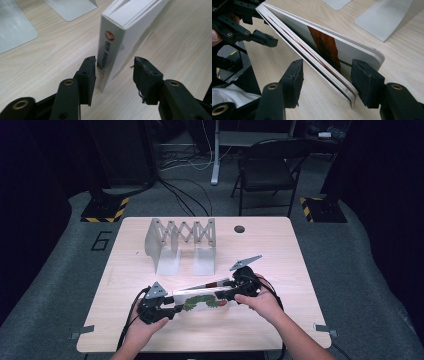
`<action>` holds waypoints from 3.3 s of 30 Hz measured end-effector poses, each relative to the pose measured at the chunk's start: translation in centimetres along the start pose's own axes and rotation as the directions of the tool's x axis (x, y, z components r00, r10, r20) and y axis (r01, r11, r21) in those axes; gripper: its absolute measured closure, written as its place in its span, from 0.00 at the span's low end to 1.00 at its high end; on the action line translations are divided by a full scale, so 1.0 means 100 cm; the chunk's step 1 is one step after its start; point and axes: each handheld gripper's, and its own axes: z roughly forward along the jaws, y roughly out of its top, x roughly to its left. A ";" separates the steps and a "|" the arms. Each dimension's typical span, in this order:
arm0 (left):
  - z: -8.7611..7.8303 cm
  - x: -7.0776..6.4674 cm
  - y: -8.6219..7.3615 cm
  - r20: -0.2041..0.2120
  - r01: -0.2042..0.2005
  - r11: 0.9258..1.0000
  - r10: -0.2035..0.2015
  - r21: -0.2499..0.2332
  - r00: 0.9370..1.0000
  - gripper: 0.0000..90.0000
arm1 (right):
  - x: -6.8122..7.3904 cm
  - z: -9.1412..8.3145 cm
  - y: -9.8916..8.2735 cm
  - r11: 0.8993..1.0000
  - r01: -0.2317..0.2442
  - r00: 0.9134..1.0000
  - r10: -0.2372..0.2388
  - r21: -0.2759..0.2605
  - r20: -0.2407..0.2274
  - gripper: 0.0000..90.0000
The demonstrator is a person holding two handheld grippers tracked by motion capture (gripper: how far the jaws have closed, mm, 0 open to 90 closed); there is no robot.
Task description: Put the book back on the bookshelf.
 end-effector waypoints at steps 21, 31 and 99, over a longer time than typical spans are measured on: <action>0.006 0.004 0.009 0.019 -0.009 1.000 0.008 0.016 1.000 0.49 | -0.005 -0.002 -0.008 1.000 -0.006 1.000 0.006 0.003 0.021 0.47; 0.013 -0.001 0.017 0.026 -0.030 0.999 0.030 0.017 0.999 0.44 | -0.008 -0.002 -0.010 1.000 -0.016 0.999 0.015 0.007 0.031 0.46; 0.018 -0.022 0.018 -0.047 -0.087 0.996 0.086 -0.013 0.995 0.66 | -0.030 0.041 0.008 0.999 -0.023 0.987 0.030 -0.041 0.157 0.55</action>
